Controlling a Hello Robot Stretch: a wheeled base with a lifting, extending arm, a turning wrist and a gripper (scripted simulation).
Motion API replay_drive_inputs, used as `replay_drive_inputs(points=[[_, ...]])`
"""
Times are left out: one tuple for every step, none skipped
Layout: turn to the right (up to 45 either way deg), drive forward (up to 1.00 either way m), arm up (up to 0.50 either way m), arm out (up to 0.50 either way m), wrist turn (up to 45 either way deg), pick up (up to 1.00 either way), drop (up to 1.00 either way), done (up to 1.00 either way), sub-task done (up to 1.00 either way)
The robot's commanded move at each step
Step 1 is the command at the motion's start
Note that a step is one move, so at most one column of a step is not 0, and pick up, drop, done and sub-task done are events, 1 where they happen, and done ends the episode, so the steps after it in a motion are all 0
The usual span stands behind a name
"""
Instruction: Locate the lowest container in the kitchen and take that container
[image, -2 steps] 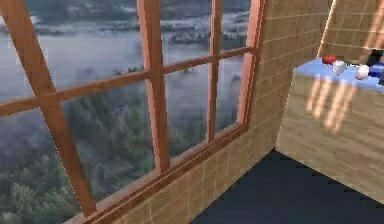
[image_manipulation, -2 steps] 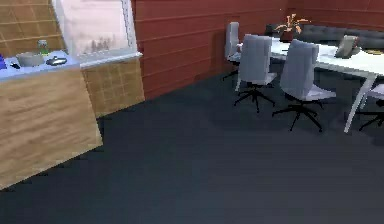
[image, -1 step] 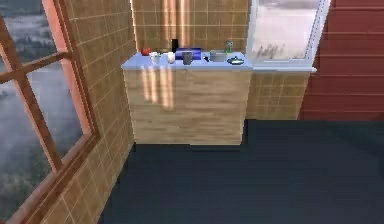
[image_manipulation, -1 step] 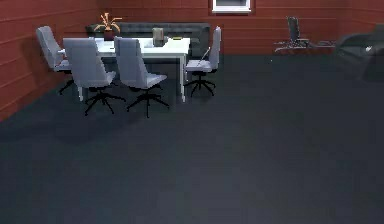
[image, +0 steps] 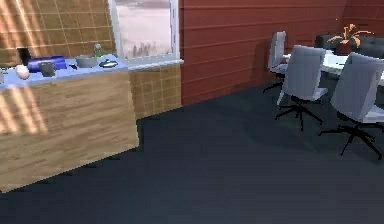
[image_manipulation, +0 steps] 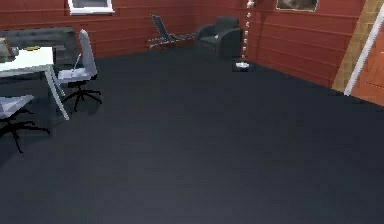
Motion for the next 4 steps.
replay_drive_inputs(points=[[0.0, 0.05, 0.00, 0.00, 0.0, 0.00, 0.00, 0.00, 0.00], [-45.0, 0.00, 0.00, 0.00, 0.0, 0.00, 0.00, 0.00, 0.00], [-27.0, 0.00, 0.00, 0.00, 0.0, 0.00, 0.00, 0.00, 0.00], [0.0, 0.10, 0.00, 0.00, 0.0, 0.00, 0.00, 0.00, 0.00]])
